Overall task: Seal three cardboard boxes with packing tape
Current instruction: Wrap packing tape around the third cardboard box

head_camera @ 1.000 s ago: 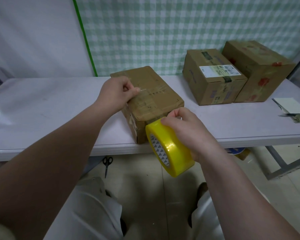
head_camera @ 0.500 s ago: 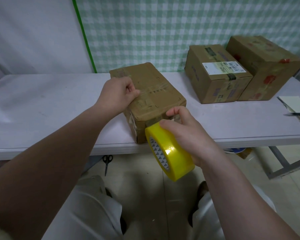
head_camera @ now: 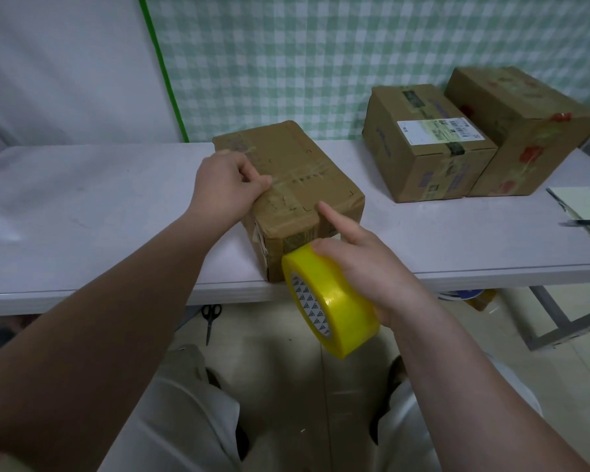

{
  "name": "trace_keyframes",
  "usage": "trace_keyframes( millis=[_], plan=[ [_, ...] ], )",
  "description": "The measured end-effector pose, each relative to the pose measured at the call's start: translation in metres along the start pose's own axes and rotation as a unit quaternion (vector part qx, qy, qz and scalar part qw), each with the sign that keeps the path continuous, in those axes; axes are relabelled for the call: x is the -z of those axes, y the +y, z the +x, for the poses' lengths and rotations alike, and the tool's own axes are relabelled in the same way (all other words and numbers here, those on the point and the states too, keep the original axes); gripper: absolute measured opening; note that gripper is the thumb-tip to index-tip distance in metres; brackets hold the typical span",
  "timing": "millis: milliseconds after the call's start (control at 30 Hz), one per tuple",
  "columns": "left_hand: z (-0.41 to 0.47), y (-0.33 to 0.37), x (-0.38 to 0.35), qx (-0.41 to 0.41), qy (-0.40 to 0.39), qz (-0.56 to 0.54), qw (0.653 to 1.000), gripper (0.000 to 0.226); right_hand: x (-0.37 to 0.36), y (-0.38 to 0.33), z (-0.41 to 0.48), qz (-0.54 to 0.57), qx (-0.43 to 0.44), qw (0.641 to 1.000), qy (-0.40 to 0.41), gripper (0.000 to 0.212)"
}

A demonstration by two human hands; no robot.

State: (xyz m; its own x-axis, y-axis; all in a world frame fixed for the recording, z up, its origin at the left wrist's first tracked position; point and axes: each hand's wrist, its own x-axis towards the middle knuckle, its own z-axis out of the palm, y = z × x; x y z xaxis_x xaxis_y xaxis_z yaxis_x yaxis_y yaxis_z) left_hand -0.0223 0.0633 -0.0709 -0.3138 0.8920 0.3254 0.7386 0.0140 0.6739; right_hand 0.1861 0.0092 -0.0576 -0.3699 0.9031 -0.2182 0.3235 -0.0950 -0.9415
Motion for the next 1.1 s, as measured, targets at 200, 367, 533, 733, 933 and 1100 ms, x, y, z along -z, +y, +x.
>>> trace_keyframes(
  millis=[200,367,533,733,933,1100],
  plan=[
    [-0.001,0.002,-0.005,0.043,0.062,0.004,0.997,0.029,0.0,0.001,0.0,-0.002,-0.009,1.0,-0.002,0.059],
    [0.008,0.003,0.001,0.012,0.043,0.048,0.998,0.007,-0.001,0.001,0.001,-0.011,-0.004,1.0,0.01,0.06],
    [-0.012,0.024,0.016,-0.159,-0.001,0.059,0.985,0.033,-0.001,0.002,0.003,-0.006,-0.007,1.0,0.013,0.059],
    [-0.024,-0.001,0.017,-0.27,-0.27,0.169,0.909,0.058,0.0,0.005,0.006,-0.009,0.0,1.0,0.003,0.059],
    [-0.014,0.003,0.02,-0.218,-0.308,0.228,0.898,0.066,-0.001,0.008,0.007,-0.002,-0.003,1.0,0.007,0.059],
    [-0.012,0.022,0.015,-0.145,-0.31,0.296,0.892,0.057,-0.001,0.011,0.009,0.0,-0.007,1.0,0.001,0.06]
  ],
)
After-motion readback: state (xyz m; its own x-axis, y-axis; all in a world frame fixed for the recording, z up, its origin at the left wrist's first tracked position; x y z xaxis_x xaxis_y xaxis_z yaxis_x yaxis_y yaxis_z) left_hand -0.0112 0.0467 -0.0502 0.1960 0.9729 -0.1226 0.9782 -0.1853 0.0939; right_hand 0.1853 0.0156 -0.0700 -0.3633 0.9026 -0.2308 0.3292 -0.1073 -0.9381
